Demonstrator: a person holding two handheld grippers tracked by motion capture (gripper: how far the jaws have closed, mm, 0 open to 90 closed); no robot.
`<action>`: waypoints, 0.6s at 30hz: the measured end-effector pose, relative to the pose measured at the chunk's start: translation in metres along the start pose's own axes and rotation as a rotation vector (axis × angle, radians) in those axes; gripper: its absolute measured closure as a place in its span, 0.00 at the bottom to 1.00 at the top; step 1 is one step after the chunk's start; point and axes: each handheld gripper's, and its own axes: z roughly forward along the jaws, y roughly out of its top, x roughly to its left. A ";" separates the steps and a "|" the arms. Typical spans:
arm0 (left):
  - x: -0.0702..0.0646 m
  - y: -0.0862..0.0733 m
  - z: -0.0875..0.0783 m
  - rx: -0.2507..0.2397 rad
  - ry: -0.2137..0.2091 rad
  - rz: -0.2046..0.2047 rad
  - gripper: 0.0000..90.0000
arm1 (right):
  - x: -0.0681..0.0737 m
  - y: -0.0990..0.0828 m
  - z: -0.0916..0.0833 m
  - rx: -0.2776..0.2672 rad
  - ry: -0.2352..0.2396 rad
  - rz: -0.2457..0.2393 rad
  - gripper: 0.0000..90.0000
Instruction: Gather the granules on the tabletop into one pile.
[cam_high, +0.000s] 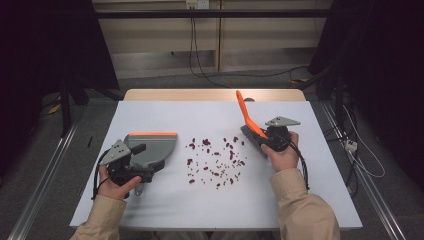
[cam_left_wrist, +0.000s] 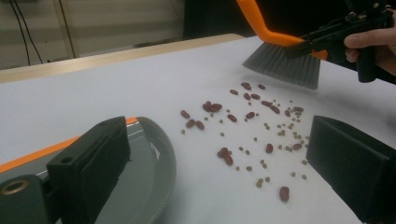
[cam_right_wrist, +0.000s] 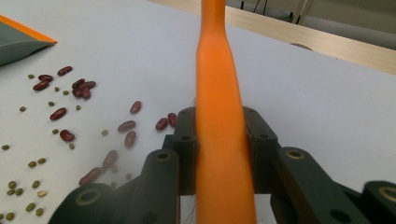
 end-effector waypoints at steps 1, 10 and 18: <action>0.000 0.000 0.000 0.003 -0.003 0.003 0.06 | -0.001 0.001 0.001 0.002 0.003 -0.001 0.79; 0.002 -0.004 -0.006 -0.002 0.001 -0.001 0.06 | -0.007 0.009 0.020 -0.008 -0.007 -0.037 0.79; 0.007 -0.006 -0.006 0.001 0.007 -0.014 0.06 | -0.003 0.009 0.040 -0.007 0.005 -0.076 0.79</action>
